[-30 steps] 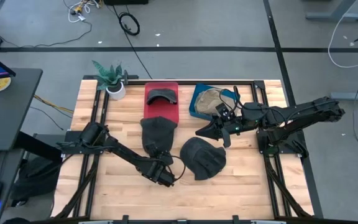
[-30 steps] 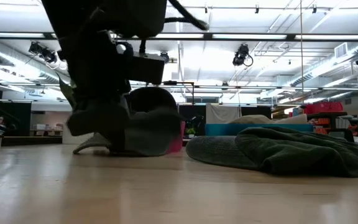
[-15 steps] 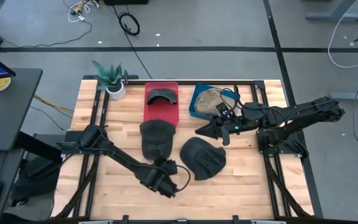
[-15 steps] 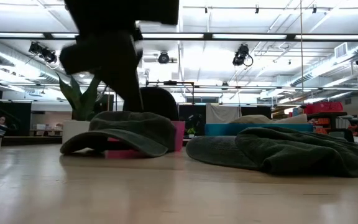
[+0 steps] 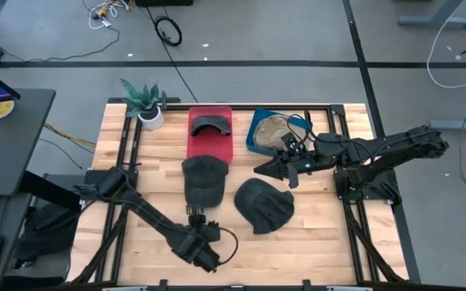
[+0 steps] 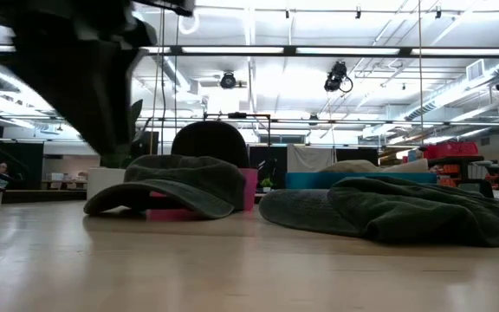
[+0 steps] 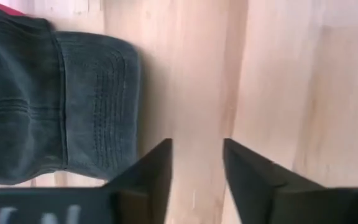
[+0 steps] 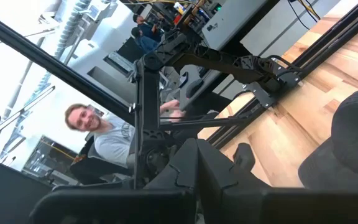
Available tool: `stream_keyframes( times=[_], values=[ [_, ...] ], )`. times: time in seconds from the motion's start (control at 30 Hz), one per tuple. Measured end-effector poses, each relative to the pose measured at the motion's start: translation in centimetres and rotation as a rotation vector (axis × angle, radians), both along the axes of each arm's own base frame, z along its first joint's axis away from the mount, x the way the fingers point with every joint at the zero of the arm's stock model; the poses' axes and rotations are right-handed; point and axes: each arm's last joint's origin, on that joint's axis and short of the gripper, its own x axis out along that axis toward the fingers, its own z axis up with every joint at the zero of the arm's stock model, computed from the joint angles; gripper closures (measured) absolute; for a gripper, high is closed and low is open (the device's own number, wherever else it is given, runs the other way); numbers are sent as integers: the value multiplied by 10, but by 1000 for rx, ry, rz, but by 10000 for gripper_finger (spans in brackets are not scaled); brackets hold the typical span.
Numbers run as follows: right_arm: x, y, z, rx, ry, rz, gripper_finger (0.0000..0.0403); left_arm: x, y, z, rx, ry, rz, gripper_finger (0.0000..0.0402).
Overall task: Pick & Place hat
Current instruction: Put the left black cap into the blue bin
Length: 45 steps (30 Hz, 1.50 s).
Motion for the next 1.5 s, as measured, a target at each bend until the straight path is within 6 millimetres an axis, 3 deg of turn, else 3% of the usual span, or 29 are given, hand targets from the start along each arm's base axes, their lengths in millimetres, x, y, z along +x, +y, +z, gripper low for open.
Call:
stream_keyframes(
  times=[0.23, 0.37, 0.5, 0.73, 1.03, 1.23, 1.5],
  values=[
    [0, -1, 0, 2, 1, -19, 396, -6, -10, -4, 17, -29, -10, 130],
    [1, -1, -1, 25, 7, -26, 396, -17, -3, -27, 51, 28, 12, 70],
    [3, 0, -3, 31, 21, -32, 396, -32, 8, -48, 137, 95, 9, 38],
    [10, 1, -9, 53, 44, -43, 396, -39, 17, -58, 248, 48, -7, 32],
    [16, 3, -10, 85, 22, -21, 396, -23, 23, -63, 285, -84, 21, 32],
    [16, 3, 0, 91, -78, 4, 396, -17, 30, -67, 297, -75, 28, 32],
    [16, 4, 0, 79, -79, 29, 396, -20, 36, -68, 341, -12, 19, 44]
  ],
)
